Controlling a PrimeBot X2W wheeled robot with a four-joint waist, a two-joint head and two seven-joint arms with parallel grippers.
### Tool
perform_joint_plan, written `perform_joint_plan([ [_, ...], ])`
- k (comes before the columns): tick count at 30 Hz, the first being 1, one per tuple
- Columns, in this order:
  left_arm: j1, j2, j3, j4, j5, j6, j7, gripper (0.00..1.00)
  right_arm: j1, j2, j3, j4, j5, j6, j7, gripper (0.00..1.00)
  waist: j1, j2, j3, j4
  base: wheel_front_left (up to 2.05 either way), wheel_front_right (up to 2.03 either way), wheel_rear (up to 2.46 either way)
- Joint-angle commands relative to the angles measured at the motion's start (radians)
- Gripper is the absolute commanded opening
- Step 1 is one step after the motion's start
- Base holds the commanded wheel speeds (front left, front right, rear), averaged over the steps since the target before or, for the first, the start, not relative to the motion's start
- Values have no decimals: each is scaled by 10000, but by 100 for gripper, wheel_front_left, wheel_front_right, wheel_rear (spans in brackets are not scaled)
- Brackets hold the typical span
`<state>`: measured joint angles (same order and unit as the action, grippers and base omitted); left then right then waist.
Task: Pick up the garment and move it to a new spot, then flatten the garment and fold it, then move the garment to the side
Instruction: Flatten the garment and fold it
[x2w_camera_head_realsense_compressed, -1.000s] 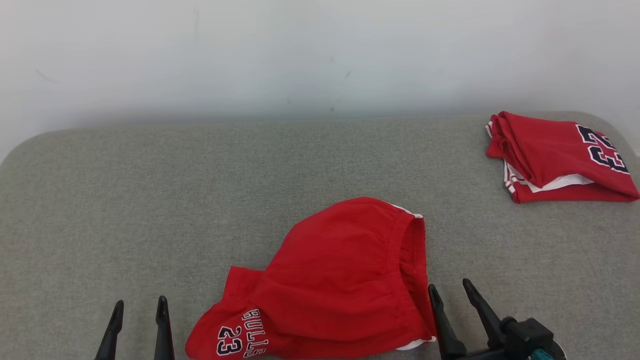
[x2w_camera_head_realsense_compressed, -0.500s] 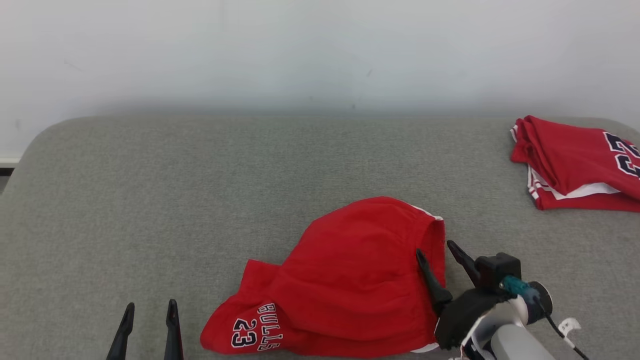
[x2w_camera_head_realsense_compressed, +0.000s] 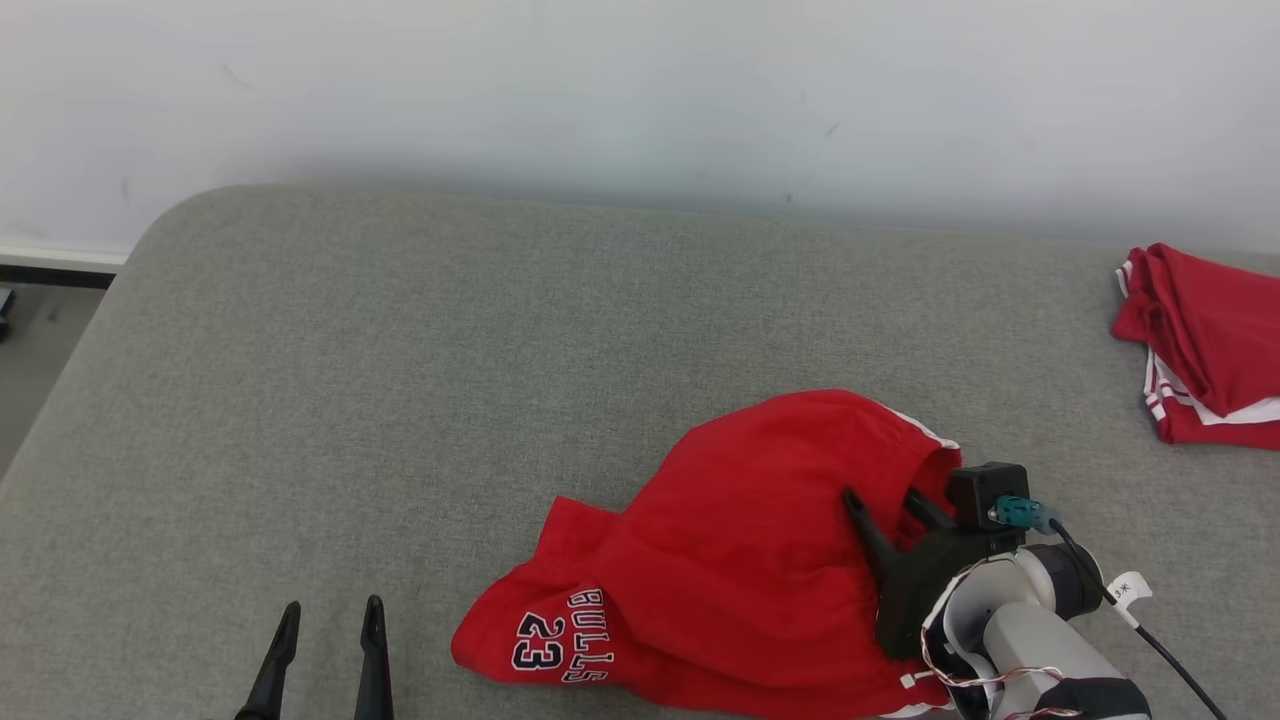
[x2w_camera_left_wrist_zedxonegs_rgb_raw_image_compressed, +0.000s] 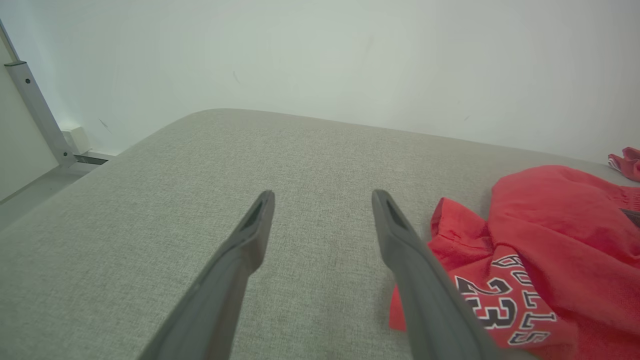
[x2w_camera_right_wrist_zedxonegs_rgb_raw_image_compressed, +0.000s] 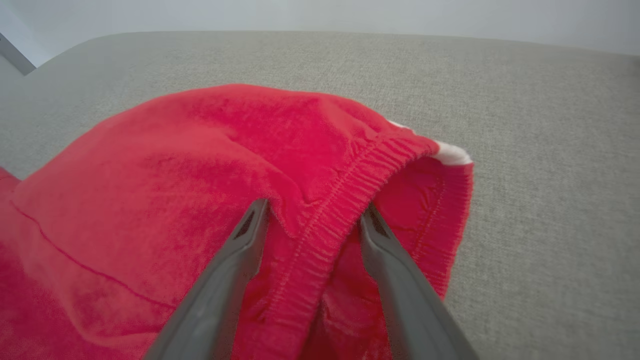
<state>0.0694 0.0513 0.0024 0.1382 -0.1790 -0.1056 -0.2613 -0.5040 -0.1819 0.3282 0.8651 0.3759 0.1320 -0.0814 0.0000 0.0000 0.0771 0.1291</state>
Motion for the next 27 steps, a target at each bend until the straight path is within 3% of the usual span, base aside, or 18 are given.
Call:
perform_joint_plan([
  [1,-166,-16,-8,30,-63,-15,-32,100,-110,-41,77,109,77,-21,-48,7,0,0,74,85,0,0,0],
  [2,-162,-15,-10,64,-66,-28,-32,100,-186,-65,138,192,153,-21,-99,0,0,0,78,101,0,0,0],
  [10,-354,-18,-172,218,-38,-70,-34,100,-1138,-511,79,492,840,-21,-661,0,0,0,187,113,0,0,0],
  [15,-662,-17,-465,297,-98,-129,-32,100,-2191,-850,-204,823,1329,-21,-413,0,0,0,512,306,0,0,0],
  [25,-1317,-13,-1134,654,-418,-157,-33,100,-3646,-1136,-412,2521,1469,-21,-271,0,0,0,974,887,0,0,0],
  [27,-1269,-13,-1113,712,-437,-148,-33,100,-3596,-1040,-262,2680,1466,-21,-381,47,0,0,865,852,0,0,0],
])
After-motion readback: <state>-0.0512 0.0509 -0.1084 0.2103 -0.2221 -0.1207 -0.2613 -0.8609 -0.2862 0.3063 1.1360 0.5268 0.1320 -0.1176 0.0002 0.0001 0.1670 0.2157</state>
